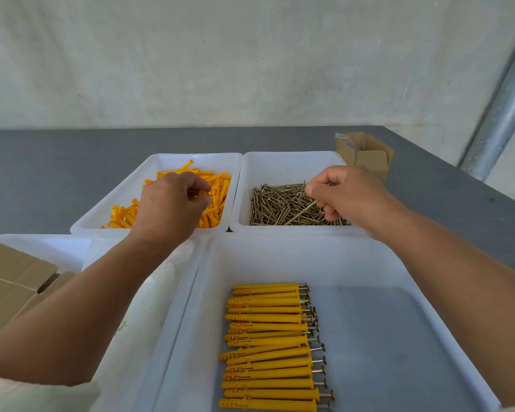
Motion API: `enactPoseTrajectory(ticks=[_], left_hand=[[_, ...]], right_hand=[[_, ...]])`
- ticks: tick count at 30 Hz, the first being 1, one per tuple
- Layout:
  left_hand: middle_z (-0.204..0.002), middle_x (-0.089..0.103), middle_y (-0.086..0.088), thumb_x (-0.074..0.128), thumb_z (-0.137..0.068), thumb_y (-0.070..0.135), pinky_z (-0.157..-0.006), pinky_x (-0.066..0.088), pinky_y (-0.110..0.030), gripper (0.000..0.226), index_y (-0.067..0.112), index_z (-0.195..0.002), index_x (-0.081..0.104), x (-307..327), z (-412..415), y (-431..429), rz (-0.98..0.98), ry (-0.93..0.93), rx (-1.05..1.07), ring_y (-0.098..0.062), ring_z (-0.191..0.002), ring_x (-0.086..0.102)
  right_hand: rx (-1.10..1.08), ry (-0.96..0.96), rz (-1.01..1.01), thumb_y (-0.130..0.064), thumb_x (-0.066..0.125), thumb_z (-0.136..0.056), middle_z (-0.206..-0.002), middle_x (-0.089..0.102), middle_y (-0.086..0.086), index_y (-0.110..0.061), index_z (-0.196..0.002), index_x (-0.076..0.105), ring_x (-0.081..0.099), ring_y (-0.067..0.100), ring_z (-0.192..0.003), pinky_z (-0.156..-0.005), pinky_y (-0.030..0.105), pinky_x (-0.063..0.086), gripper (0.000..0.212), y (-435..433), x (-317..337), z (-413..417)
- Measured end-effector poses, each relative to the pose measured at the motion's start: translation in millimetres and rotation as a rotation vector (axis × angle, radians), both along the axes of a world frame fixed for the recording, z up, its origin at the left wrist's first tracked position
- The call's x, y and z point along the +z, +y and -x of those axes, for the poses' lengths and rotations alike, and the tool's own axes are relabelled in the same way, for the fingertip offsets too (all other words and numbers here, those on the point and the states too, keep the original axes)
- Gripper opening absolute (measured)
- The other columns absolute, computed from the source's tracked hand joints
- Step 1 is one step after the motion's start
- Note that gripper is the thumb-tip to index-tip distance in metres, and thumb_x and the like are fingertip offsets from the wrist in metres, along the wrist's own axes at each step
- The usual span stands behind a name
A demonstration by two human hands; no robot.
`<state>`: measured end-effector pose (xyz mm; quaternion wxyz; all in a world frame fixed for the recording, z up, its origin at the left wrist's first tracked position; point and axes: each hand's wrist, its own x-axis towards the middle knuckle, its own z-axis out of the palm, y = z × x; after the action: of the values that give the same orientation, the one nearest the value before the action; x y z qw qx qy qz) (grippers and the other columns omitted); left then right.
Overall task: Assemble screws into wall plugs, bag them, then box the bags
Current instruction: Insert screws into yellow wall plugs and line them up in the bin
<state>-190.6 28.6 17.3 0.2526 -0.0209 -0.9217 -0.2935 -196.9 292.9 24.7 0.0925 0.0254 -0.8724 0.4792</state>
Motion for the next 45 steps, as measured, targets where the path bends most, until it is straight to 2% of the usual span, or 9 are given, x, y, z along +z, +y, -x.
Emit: enactPoseTrajectory(ticks=[3,7,11,14,19,23,27,33,45], left_hand=[[-0.089,0.069,0.003,0.065,-0.087,0.019,-0.075,0.046,-0.024,0.016,0.022,-0.1,0.073,5,-3,2,-0.082,0.074,0.009,-0.012,-0.079,0.063],[-0.075,0.067,0.015,0.062,-0.091,0.023,-0.058,0.039,-0.005,0.011,0.029,-0.097,0.068,10,-5,2,-0.244,0.167,-0.009,0.005,-0.059,0.058],[-0.077,0.069,0.01,0.064,-0.089,0.027,-0.067,0.051,-0.025,0.009,0.026,-0.098,0.064,15,-4,2,-0.432,0.213,-0.004,-0.008,-0.068,0.065],[-0.074,0.066,0.001,0.067,-0.089,0.018,-0.069,0.06,-0.034,0.01,0.02,-0.088,0.058,22,-6,3,-0.715,0.163,-0.067,-0.017,-0.067,0.07],[-0.069,0.068,-0.005,0.062,-0.093,0.01,-0.058,0.056,-0.025,0.013,0.013,-0.081,0.06,27,-10,6,-0.99,-0.12,-0.253,-0.013,-0.064,0.069],[-0.068,0.068,-0.006,0.059,-0.093,0.006,-0.056,0.056,-0.025,0.01,0.009,-0.084,0.062,23,-16,16,-1.004,-0.364,-0.368,-0.015,-0.062,0.068],[-0.074,0.069,-0.007,0.063,-0.087,0.002,-0.059,0.057,-0.027,0.005,0.007,-0.087,0.063,19,-21,23,-1.005,-0.494,-0.455,-0.015,-0.062,0.067],[-0.084,0.073,-0.007,0.062,-0.085,-0.004,-0.065,0.059,-0.029,0.016,0.007,-0.096,0.067,13,-23,27,-0.926,-0.608,-0.548,-0.016,-0.071,0.069],[-0.092,0.073,-0.012,0.064,-0.083,-0.002,-0.069,0.059,-0.031,0.018,0.007,-0.097,0.068,9,-27,32,-0.869,-0.688,-0.649,-0.019,-0.075,0.07]], right_hand=[[0.017,-0.006,-0.116,-0.032,0.07,-0.088,-0.066,0.066,-0.009,-0.027,-0.08,0.07,0.057,0.001,-0.046,-0.053,0.022,0.05,0.01,0,1,-1],[0.053,-0.012,-0.206,-0.037,0.07,-0.087,-0.071,0.067,-0.009,-0.029,-0.081,0.071,0.055,0.001,-0.047,-0.051,0.023,0.045,0.01,-3,4,-4],[0.081,-0.016,-0.231,-0.042,0.071,-0.086,-0.065,0.061,-0.007,-0.023,-0.076,0.068,0.044,-0.003,-0.033,-0.043,0.019,0.034,0.022,-7,7,-7],[0.115,-0.063,-0.242,-0.048,0.071,-0.084,-0.062,0.057,-0.004,-0.02,-0.072,0.064,0.038,0.001,-0.031,-0.042,0.02,0.034,0.031,-9,9,-8],[0.156,-0.112,-0.226,-0.039,0.077,-0.081,-0.073,0.068,0.001,-0.02,-0.076,0.067,0.05,0.006,-0.043,-0.061,0.029,0.049,0.022,-7,11,-9],[0.185,-0.085,-0.053,-0.019,0.076,-0.083,-0.056,0.063,-0.009,-0.02,-0.078,0.069,0.058,0.004,-0.05,-0.051,0.017,0.048,0.008,-9,11,-10],[0.162,-0.014,0.193,-0.012,0.07,-0.088,-0.067,0.067,-0.005,-0.016,-0.081,0.072,0.062,0.008,-0.06,-0.061,0.023,0.055,0.008,-12,15,-11],[0.141,0.011,0.462,-0.016,0.066,-0.093,-0.066,0.068,-0.002,-0.01,-0.087,0.07,0.062,0.008,-0.057,-0.057,0.024,0.056,0.009,-19,26,-17],[0.126,0.013,0.512,-0.017,0.065,-0.094,-0.067,0.069,0.0,-0.01,-0.089,0.069,0.063,0.008,-0.056,-0.057,0.024,0.056,0.009,-24,28,-22]])
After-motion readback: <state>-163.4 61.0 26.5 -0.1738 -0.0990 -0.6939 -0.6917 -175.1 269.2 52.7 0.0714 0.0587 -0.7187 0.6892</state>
